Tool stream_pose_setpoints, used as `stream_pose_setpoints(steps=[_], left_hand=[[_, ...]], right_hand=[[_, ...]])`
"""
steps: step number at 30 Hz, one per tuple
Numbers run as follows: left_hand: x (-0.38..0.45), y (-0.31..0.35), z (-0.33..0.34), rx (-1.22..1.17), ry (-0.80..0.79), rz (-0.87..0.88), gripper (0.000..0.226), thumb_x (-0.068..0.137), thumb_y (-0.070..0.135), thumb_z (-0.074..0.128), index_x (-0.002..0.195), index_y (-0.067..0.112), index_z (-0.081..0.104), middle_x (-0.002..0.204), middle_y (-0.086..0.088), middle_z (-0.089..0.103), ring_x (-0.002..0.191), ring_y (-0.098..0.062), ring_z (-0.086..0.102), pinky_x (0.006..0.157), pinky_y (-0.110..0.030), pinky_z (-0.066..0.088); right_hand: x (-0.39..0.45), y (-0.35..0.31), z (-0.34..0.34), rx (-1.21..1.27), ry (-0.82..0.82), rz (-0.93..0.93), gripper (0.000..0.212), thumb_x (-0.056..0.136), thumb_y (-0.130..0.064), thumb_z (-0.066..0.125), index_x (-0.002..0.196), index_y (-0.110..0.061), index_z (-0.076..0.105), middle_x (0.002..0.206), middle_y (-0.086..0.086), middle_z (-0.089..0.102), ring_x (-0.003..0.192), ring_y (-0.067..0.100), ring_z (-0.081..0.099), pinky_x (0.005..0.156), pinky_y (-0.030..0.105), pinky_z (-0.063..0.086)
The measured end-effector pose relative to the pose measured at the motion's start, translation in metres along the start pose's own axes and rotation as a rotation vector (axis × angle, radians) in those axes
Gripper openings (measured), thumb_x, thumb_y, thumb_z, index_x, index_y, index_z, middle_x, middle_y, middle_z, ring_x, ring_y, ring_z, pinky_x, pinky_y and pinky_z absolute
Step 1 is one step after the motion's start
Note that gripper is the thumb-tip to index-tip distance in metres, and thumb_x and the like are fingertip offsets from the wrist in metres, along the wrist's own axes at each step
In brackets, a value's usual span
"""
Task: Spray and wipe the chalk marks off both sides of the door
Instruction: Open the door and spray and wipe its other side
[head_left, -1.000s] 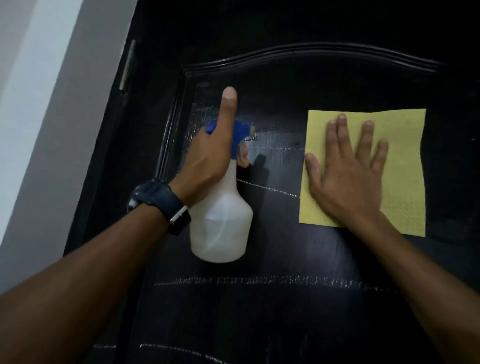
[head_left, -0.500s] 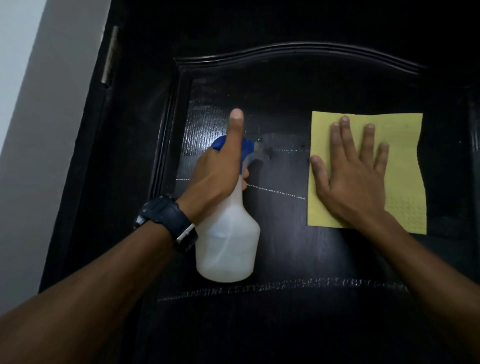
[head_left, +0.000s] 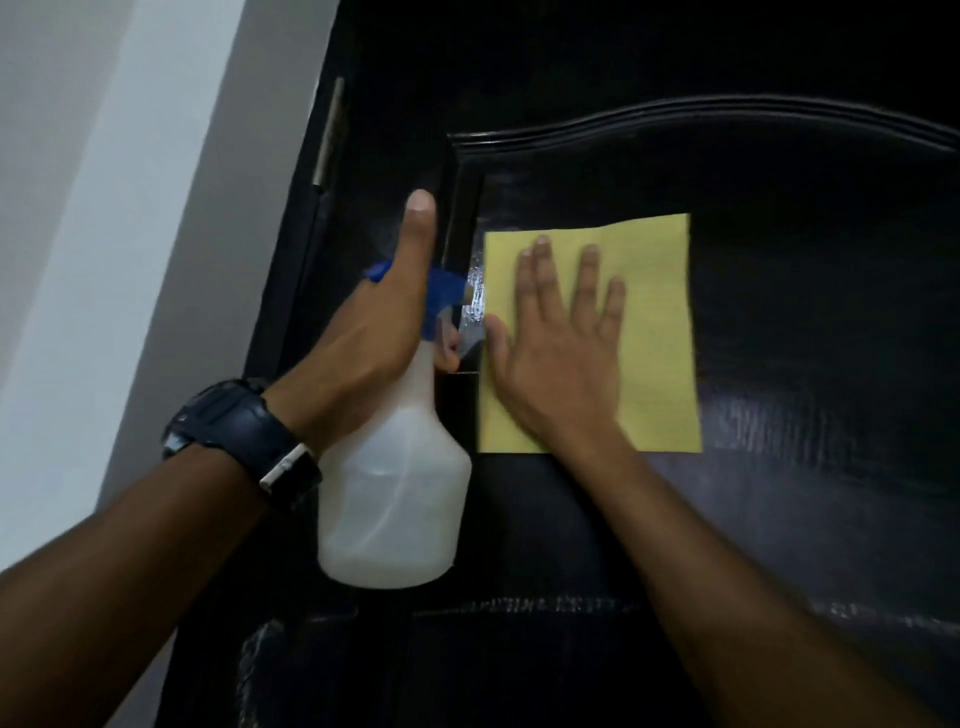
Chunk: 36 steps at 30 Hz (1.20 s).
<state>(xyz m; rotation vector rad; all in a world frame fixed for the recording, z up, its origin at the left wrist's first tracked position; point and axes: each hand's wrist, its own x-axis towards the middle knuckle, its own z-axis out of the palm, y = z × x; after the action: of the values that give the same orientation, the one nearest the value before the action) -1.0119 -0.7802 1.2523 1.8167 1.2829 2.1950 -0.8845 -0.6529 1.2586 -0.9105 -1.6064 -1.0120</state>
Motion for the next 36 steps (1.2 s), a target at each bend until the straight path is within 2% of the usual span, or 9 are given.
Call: stream_pose_setpoints(steps=[5,9,14,18,20,27,30,33,36], left_hand=[[0.010,-0.010,-0.040,-0.001,0.025,0.030,0.095,0.062,0.104,0.026,0.088,0.029,0.077,0.093,-0.008,0.076,0.095,-0.029,0.072,0.102,-0.058,0.047],[0.010,-0.015,-0.058,-0.004,0.035,0.054,0.079,0.077,0.095,0.024,0.082,0.037,0.077,0.087,-0.004,0.075,0.088,-0.024,0.072,0.099,-0.052,0.050],[0.011,-0.020,-0.067,-0.070,-0.042,0.035,0.109,0.076,0.097,0.026,0.090,-0.001,0.070,0.075,-0.027,0.066,0.070,-0.043,0.067,0.085,-0.060,0.055],[0.013,-0.020,-0.071,-0.120,-0.090,0.035,0.087,0.085,0.088,0.023,0.076,0.023,0.080,0.065,-0.012,0.070,0.059,-0.026,0.067,0.074,-0.046,0.055],[0.017,-0.019,-0.073,-0.120,-0.110,0.039,0.087,0.086,0.086,0.022,0.074,0.021,0.079,0.061,-0.009,0.067,0.057,-0.024,0.066,0.071,-0.042,0.050],[0.056,-0.023,-0.084,-0.116,-0.076,0.077,0.116,0.053,0.109,0.027,0.091,0.011,0.077,0.075,-0.020,0.066,0.079,-0.038,0.069,0.089,-0.058,0.048],[0.065,-0.026,-0.090,-0.084,-0.085,0.080,0.119,0.053,0.109,0.026,0.098,0.011,0.076,0.087,-0.024,0.067,0.089,-0.043,0.068,0.097,-0.067,0.046],[0.062,-0.033,-0.092,-0.056,-0.094,0.093,0.119,0.062,0.104,0.024,0.096,0.001,0.073,0.071,-0.014,0.067,0.074,-0.030,0.069,0.082,-0.049,0.049],[0.054,-0.039,-0.086,-0.081,-0.064,0.100,0.090,0.086,0.088,0.022,0.068,0.019,0.077,0.058,-0.009,0.066,0.057,-0.025,0.068,0.066,-0.037,0.047]], right_hand=[[0.011,-0.087,0.022,-0.016,-0.023,-0.051,0.072,0.104,-0.054,0.014,0.161,-0.013,0.001,0.169,0.007,-0.005,0.152,0.040,-0.014,0.120,0.060,-0.001],[0.008,-0.091,0.023,0.013,-0.001,-0.007,0.073,0.104,-0.056,0.019,0.161,-0.011,0.012,0.169,0.008,0.003,0.155,0.034,-0.005,0.122,0.056,0.001],[-0.059,-0.098,0.025,0.063,-0.035,0.045,0.072,0.103,-0.055,0.024,0.160,-0.013,0.018,0.169,0.007,0.001,0.155,0.032,-0.007,0.123,0.055,0.002],[-0.133,-0.091,0.024,0.034,-0.091,-0.026,0.066,0.103,-0.053,0.033,0.159,-0.018,0.028,0.169,0.002,0.008,0.156,0.030,0.002,0.122,0.056,0.015],[-0.118,-0.080,0.023,0.014,-0.071,-0.053,0.064,0.102,-0.051,0.036,0.158,-0.021,0.029,0.168,0.000,0.013,0.156,0.029,0.005,0.120,0.058,0.018],[0.128,-0.043,-0.005,-0.028,-0.021,0.015,0.067,0.102,-0.052,0.021,0.161,-0.023,0.011,0.170,-0.003,0.001,0.155,0.029,-0.005,0.121,0.062,-0.002],[0.175,-0.038,-0.008,-0.009,0.013,0.081,0.068,0.102,-0.053,0.018,0.162,-0.022,0.004,0.169,-0.001,-0.004,0.155,0.031,-0.008,0.121,0.059,-0.003],[0.163,-0.042,-0.003,-0.016,0.037,0.081,0.069,0.102,-0.053,0.018,0.162,-0.020,0.004,0.170,0.001,-0.002,0.155,0.032,-0.008,0.122,0.058,-0.002],[0.105,-0.053,0.007,-0.021,0.067,0.096,0.070,0.100,-0.054,0.022,0.161,-0.021,0.013,0.169,0.001,0.005,0.155,0.035,-0.003,0.121,0.061,0.001]])
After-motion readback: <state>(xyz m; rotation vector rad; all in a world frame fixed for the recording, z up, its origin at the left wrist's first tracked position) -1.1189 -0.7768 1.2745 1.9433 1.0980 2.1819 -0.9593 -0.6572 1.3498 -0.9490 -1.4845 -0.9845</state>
